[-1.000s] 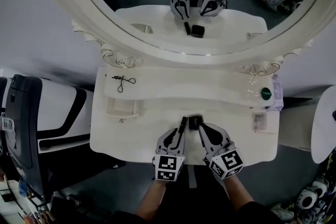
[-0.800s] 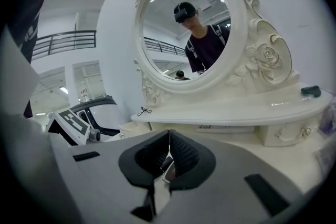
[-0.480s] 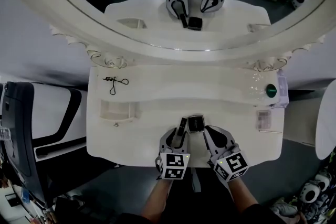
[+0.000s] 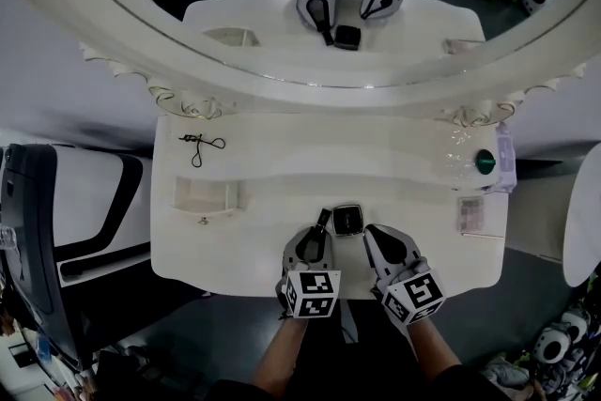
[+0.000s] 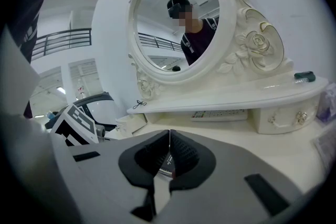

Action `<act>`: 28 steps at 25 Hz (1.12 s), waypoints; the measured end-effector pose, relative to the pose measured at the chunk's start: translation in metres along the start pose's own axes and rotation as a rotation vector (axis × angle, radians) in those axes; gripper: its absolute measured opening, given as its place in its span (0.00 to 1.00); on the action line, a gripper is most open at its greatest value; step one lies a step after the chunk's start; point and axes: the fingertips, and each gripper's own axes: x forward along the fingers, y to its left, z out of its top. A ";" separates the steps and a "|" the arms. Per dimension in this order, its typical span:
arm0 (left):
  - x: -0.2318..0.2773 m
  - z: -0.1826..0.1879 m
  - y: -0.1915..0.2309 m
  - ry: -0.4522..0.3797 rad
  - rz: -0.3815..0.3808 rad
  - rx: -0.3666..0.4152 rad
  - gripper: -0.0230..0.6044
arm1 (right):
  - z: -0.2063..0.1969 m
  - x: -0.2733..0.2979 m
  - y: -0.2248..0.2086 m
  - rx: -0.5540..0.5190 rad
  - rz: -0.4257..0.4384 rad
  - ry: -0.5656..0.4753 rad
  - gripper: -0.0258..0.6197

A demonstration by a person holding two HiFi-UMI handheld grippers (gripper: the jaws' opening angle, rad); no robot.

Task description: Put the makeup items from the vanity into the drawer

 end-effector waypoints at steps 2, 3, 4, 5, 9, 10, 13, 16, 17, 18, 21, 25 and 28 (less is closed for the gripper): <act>0.001 0.000 0.000 0.002 0.005 0.000 0.21 | 0.000 -0.001 -0.001 -0.003 0.002 -0.001 0.08; 0.001 0.000 0.000 0.002 0.007 -0.001 0.21 | 0.000 -0.001 -0.002 -0.004 0.002 -0.001 0.08; 0.001 0.000 0.000 0.000 0.008 -0.002 0.21 | 0.000 -0.001 -0.002 -0.003 0.002 -0.002 0.08; 0.001 0.000 0.000 -0.001 0.007 -0.004 0.21 | 0.001 -0.001 -0.002 -0.002 0.001 -0.003 0.08; -0.003 0.002 0.000 -0.011 -0.003 -0.022 0.21 | 0.004 -0.003 -0.001 -0.004 0.001 -0.007 0.08; -0.004 0.004 0.000 -0.016 -0.002 -0.024 0.21 | 0.005 -0.004 -0.001 -0.004 0.001 -0.008 0.08; -0.011 0.013 -0.001 -0.033 0.000 -0.026 0.20 | 0.011 -0.006 0.000 -0.005 0.004 -0.014 0.08; -0.019 0.021 -0.002 -0.050 -0.001 -0.029 0.20 | 0.015 -0.010 0.003 -0.010 0.008 -0.016 0.08; -0.021 0.023 -0.002 -0.055 -0.001 -0.028 0.20 | 0.016 -0.011 0.004 -0.011 0.008 -0.018 0.08; -0.023 0.025 -0.002 -0.059 -0.002 -0.028 0.20 | 0.018 -0.012 0.005 -0.011 0.008 -0.020 0.08; -0.027 0.029 -0.002 -0.073 -0.004 -0.036 0.20 | 0.024 -0.013 0.008 -0.018 0.011 -0.029 0.08; -0.033 0.034 -0.003 -0.093 -0.004 -0.040 0.20 | 0.031 -0.015 0.011 -0.027 0.017 -0.038 0.08; -0.038 0.040 -0.005 -0.110 -0.008 -0.044 0.20 | 0.035 -0.016 0.013 -0.043 0.028 -0.047 0.08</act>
